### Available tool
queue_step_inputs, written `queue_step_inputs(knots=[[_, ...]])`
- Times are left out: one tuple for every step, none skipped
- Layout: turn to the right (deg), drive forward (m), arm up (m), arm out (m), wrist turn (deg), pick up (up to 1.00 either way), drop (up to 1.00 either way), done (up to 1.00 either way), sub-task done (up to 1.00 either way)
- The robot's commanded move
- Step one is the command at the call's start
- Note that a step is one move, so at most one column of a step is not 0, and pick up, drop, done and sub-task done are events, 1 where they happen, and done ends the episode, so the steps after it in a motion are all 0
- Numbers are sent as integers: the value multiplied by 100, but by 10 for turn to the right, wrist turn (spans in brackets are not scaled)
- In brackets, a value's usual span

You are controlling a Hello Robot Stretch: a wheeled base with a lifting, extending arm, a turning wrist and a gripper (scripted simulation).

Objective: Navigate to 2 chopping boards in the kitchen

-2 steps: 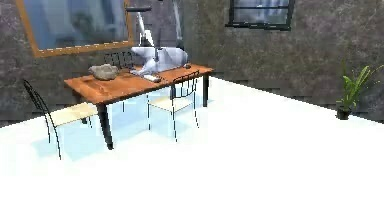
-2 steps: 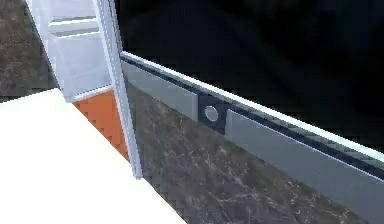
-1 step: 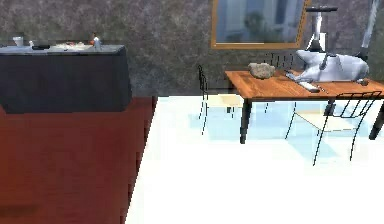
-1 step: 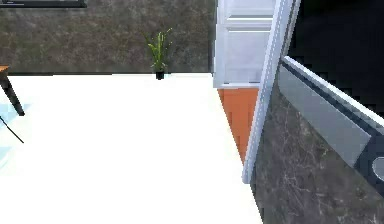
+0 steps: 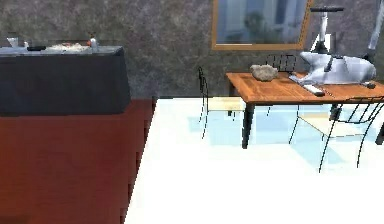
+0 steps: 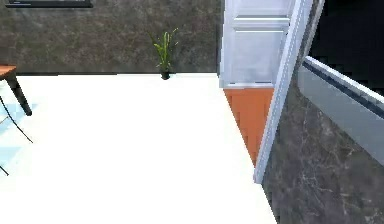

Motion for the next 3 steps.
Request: queue_step_inputs(knots=[[-450,0,0,0,0,0,0,0,0],[-420,0,0,0,0,0,0,0,0],[0,50,0,0,0,0,0,0,0]])
